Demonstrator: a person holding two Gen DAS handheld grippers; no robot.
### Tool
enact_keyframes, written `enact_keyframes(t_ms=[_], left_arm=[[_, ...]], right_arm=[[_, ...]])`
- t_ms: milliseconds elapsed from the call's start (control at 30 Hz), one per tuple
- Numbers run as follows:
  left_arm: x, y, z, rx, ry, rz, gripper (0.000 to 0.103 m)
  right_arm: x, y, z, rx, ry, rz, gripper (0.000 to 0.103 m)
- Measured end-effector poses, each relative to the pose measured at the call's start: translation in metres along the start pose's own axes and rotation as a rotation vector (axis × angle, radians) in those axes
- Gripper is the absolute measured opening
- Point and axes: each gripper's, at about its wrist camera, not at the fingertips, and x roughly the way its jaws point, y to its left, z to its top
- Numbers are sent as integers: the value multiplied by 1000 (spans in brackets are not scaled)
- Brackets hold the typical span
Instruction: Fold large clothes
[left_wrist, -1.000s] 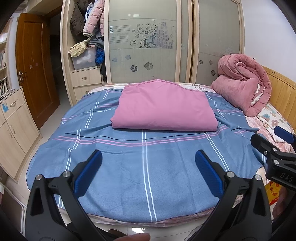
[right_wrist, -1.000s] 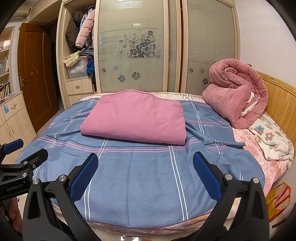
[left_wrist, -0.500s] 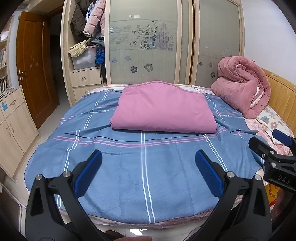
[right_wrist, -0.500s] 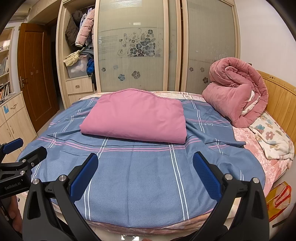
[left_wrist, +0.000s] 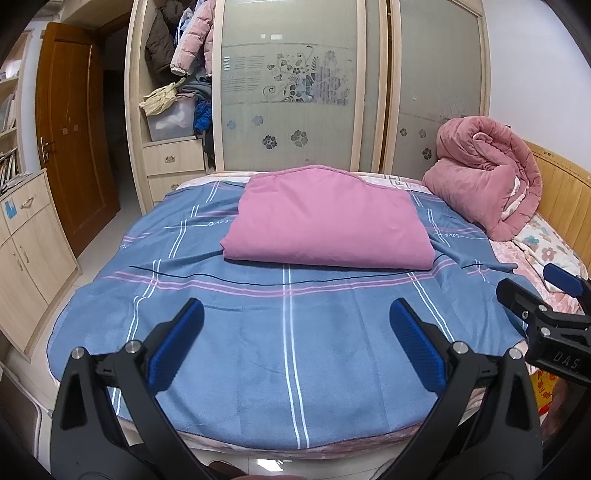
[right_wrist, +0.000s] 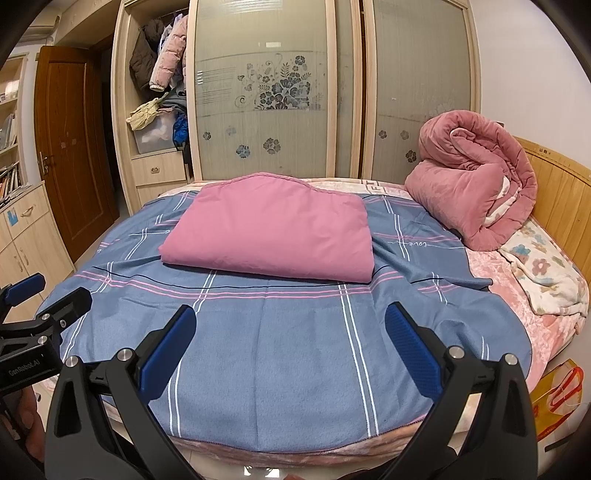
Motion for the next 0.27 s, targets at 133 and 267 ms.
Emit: enact_keyframes(t_ms=[133,267], left_arm=[[5,4,2,-15,34,-25,101],[7,2,0,-7,38,-17,101]], right_arm=[[-1,0,-1,0,2,4,102],[0,0,-1,0,2,3,102]])
